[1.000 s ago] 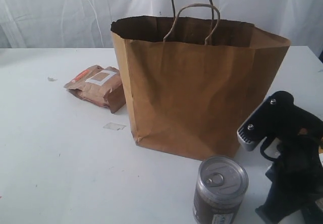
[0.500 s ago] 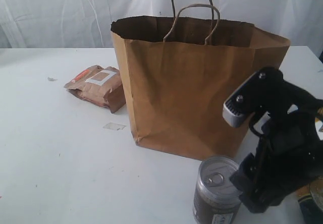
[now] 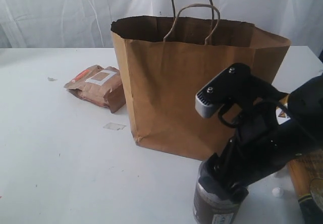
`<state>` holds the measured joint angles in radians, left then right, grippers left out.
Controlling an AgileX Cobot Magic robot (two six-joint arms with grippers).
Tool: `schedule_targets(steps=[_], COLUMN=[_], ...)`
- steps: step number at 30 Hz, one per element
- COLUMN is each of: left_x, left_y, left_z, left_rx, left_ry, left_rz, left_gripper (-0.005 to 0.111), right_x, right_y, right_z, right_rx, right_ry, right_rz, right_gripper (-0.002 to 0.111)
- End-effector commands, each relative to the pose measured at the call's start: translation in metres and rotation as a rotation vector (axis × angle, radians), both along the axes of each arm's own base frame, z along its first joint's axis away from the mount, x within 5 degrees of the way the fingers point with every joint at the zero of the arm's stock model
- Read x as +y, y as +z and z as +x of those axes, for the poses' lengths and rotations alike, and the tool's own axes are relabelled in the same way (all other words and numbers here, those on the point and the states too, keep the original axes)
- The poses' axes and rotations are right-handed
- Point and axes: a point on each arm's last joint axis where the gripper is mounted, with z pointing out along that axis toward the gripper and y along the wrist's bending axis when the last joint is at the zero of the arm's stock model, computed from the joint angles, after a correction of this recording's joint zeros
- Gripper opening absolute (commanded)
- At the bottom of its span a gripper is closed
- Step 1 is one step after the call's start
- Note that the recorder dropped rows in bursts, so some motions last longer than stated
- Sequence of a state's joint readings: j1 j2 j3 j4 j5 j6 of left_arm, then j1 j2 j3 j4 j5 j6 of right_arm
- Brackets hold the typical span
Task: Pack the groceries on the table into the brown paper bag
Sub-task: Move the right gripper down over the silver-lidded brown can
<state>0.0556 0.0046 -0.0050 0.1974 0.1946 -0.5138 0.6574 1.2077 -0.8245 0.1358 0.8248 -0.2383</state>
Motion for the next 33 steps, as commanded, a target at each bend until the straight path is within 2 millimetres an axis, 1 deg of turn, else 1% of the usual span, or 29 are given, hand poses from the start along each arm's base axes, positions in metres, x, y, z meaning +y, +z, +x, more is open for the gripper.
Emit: schedule_targets(steps=[1, 4, 11, 15, 21, 27, 33], left_x=[0.000, 0.000, 0.000, 0.000, 0.000, 0.000, 0.000], left_y=[-0.001, -0.001, -0.001, -0.001, -0.001, -0.001, -0.001], left_z=[0.000, 0.000, 0.000, 0.000, 0.000, 0.000, 0.000], left_rx=[-0.001, -0.001, -0.001, -0.001, -0.001, -0.001, -0.001], left_ry=[0.001, 0.001, 0.001, 0.001, 0.001, 0.001, 0.001], left_rz=[-0.008, -0.008, -0.008, -0.008, -0.008, -0.008, -0.008], left_gripper=[0.000, 0.000, 0.000, 0.000, 0.000, 0.000, 0.000], right_x=[0.007, 0.010, 0.013, 0.012, 0.012, 0.014, 0.012], right_y=[-0.009, -0.012, -0.025, -0.026, -0.038, -0.041, -0.050], right_z=[0.010, 0.016, 0.022, 0.024, 0.022, 0.021, 0.016], right_rx=[-0.022, -0.050, -0.012, -0.031, 0.026, 0.060, 0.094], right_ry=[0.021, 0.017, 0.025, 0.036, 0.034, 0.023, 0.016], right_rz=[-0.019, -0.008, -0.054, -0.075, -0.101, -0.093, -0.100], right_gripper=[0.088, 0.088, 0.088, 0.088, 0.088, 0.088, 0.088])
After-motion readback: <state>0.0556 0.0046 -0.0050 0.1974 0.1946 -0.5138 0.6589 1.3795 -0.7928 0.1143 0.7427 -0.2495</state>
